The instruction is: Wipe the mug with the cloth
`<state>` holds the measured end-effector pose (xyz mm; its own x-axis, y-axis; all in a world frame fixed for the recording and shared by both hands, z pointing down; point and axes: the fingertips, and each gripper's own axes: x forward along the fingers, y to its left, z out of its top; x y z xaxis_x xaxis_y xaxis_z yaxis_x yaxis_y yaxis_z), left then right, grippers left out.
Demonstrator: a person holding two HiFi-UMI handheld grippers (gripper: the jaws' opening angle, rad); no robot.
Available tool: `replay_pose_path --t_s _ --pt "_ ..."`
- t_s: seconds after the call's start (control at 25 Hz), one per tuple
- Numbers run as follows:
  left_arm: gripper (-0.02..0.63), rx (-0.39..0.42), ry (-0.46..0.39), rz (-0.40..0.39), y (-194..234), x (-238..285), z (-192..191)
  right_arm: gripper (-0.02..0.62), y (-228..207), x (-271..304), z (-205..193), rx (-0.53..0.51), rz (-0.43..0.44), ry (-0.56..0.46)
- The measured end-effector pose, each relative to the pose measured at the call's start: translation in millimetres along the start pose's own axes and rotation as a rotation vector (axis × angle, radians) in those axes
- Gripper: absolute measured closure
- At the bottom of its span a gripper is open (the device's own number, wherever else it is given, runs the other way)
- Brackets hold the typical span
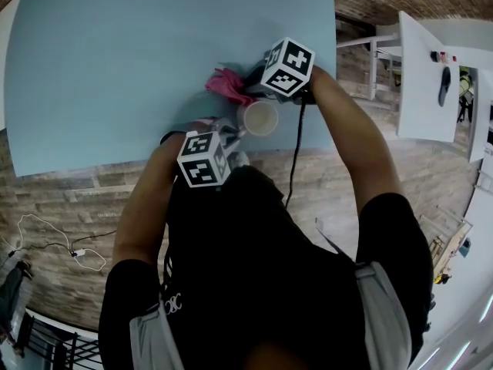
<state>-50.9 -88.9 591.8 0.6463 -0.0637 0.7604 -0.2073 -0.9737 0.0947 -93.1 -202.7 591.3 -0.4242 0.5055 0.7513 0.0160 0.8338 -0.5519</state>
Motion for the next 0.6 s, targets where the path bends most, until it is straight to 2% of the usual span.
replay_pose_path --t_s 0.24,0.4,0.6 --pt "0.557 -0.043 0.006 0.018 -1 3 1 0.558 -7 -27 -31 0.095 -0.052 -0.107" --pt "0.551 -0.101 0.017 0.01 -2 8 2 0.558 -8 -36 -51 0.163 -0.065 -0.195" --pt "0.549 -0.187 0.023 0.04 -3 11 -1 0.558 1 -37 -78 0.245 -0.074 -0.308"
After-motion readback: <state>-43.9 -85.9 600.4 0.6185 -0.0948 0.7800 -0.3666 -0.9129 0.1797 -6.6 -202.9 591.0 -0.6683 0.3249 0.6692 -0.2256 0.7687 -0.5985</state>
